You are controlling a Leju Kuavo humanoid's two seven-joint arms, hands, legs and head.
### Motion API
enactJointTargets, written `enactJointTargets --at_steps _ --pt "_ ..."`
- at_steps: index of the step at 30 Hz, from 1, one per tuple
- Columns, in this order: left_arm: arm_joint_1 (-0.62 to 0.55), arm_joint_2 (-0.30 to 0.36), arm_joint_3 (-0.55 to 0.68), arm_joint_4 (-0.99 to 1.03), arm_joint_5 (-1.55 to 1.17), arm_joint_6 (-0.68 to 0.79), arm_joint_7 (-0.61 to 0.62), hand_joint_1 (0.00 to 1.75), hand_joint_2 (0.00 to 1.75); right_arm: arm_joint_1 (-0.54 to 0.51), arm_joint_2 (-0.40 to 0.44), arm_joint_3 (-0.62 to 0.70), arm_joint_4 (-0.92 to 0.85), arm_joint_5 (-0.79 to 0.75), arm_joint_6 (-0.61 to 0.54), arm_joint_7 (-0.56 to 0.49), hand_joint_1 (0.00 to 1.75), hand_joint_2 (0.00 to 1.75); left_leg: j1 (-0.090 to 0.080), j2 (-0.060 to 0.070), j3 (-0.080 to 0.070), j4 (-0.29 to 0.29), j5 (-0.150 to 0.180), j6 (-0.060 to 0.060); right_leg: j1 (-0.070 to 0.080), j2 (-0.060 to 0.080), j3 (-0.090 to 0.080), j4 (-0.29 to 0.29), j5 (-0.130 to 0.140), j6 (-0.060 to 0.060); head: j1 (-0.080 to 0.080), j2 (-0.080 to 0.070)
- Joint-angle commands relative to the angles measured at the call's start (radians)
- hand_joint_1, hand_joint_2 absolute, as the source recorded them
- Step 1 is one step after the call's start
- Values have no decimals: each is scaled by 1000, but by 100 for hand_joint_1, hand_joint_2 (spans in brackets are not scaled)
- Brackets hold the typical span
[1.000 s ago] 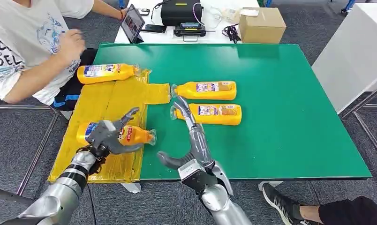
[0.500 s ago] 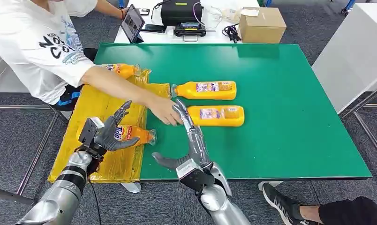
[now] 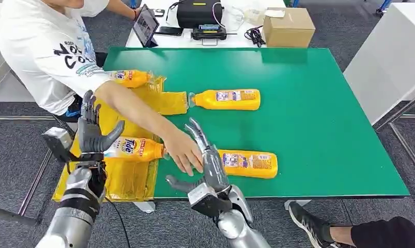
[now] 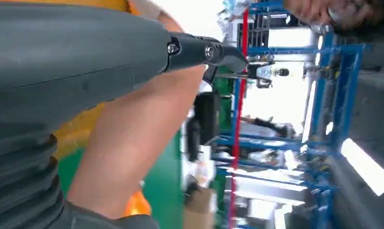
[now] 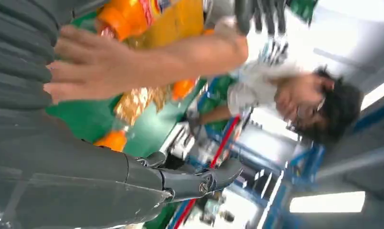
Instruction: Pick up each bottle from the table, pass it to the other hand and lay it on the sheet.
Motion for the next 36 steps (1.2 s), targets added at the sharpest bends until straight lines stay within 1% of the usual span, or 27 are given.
enactJointTargets --at_steps 1,2,5,6,9,12,16,18,19,20,21,22,23,24,25,26,27,28,29,30,31,32,33,35,36 --pt "196 -55 -46 -289 196 -5 48 0 175 105 -15 -134 -132 -38 -62 -12 0 175 0 0 2 0 -1 -1 0 0 2 -1 -1 -1 0 0" --pt "213 -58 -53 -304 203 0 46 0 175 113 -16 -141 -138 -41 -64 -13 0 175 1 0 3 0 -3 -1 1 -1 4 -1 -2 -2 0 0" --pt "258 -68 -82 -351 186 11 33 0 175 126 -20 -149 -144 -41 -72 -14 0 175 0 0 0 0 -1 -1 1 0 0 -1 -1 -1 0 0" --pt "258 -68 -82 -351 186 11 33 0 175 126 -20 -149 -144 -41 -72 -14 0 175 2 -1 3 0 -4 -2 2 -1 4 -1 -3 -2 0 0" --pt "263 -70 -90 -360 184 14 30 0 175 127 -19 -148 -144 -39 -75 -14 0 175 0 0 0 0 -2 -2 1 0 -1 -1 -1 -1 0 0" --pt "260 -68 -90 -359 184 15 31 0 175 126 -17 -148 -142 -39 -76 -14 0 175 2 0 2 1 -4 -3 2 -1 3 -1 -2 -2 0 0" --pt "261 -63 -96 -360 172 28 23 0 175 125 -15 -150 -140 -38 -78 -14 0 175 2 0 2 0 -3 -2 2 -1 2 -1 -2 -2 0 0" --pt "288 -72 -113 -391 174 24 21 0 175 128 -22 -152 -140 -25 -87 -14 0 175 1 0 0 0 -2 -2 1 0 0 -1 -1 -1 0 0" --pt "308 -75 -130 -415 171 21 19 0 175 125 -33 -153 -131 -1 -89 4 0 175 1 0 3 0 -3 -2 2 0 3 -1 -2 -2 0 0" --pt "326 -74 -151 -438 145 39 2 0 175 114 -56 -144 -118 49 -83 41 0 175 1 0 1 0 -3 -2 1 0 1 -2 -1 -1 0 0" --pt "336 -72 -165 -449 137 43 0 0 175 99 -81 -136 -101 119 -91 77 0 175 2 1 5 0 -4 -2 2 0 5 -2 -3 -2 -1 0" --pt "346 -68 -178 -458 117 55 -8 0 175 70 -116 -126 -69 202 -78 159 0 175 2 0 3 0 -3 -2 2 0 3 -2 -2 -2 0 0" --pt "350 -62 -187 -459 87 72 -13 0 175 56 -131 -127 -61 232 -86 169 0 175 1 0 1 -1 -2 -2 1 0 2 -2 -1 -1 0 0" --pt "354 -63 -187 -460 81 77 -15 0 175 33 -147 -140 -36 244 -65 209 0 175 2 0 5 0 -4 -2 2 0 5 -3 -2 -2 0 0" --pt "363 -60 -192 -463 61 81 -23 0 175 9 -172 -139 -19 274 -42 244 0 175 2 1 4 -1 -3 -2 2 1 4 -3 -1 -1 0 0" --pt "373 -67 -184 -463 57 81 -24 0 175 -30 -201 -142 24 301 17 305 0 175 1 2 2 -1 -2 -1 1 2 3 -3 0 -1 0 0" --pt "373 -66 -185 -455 48 70 -22 0 175 -70 -229 -132 71 356 45 352 0 175 2 3 4 -1 -4 -2 2 2 5 -3 -1 -2 0 0" --pt "373 -69 -179 -443 47 58 -16 0 175 -112 -250 -124 128 386 78 385 0 175 1 3 3 -1 -2 -1 1 2 4 -4 0 -1 0 0" --pt "368 -64 -189 -421 15 52 -15 0 175 -160 -263 -124 197 408 84 384 0 175 1 2 2 -1 -2 -1 1 2 3 -3 0 -1 0 0" --pt "363 -70 -185 -402 14 50 -12 0 175 -203 -273 -116 257 406 122 397 0 175 1 3 4 -1 -2 -2 2 3 5 -4 1 -1 0 0" --pt "359 -69 -192 -384 1 43 -10 0 175 -228 -274 -118 293 412 122 391 0 175 1 2 2 -1 -2 -2 1 2 3 -3 1 -1 -1 0" --pt "354 -73 -193 -364 -8 44 -9 0 175 -263 -276 -111 345 408 161 407 0 175 1 4 5 -1 -2 -2 1 4 5 -4 1 -2 0 0" --pt "348 -74 -199 -346 -17 37 -6 0 175 -286 -276 -110 377 414 152 411 0 175 0 2 2 -1 -1 -1 0 1 2 -3 1 -1 0 0" --pt "343 -80 -211 -315 -30 30 -3 0 175 -329 -279 -105 445 409 179 435 0 175 0 2 3 -1 -1 0 1 2 4 -3 1 -1 -1 0" --pt "345 -82 -214 -309 -33 29 -3 0 175 -333 -272 -111 456 406 173 437 0 175 0 1 2 -1 0 0 0 1 2 -3 1 0 0 0"
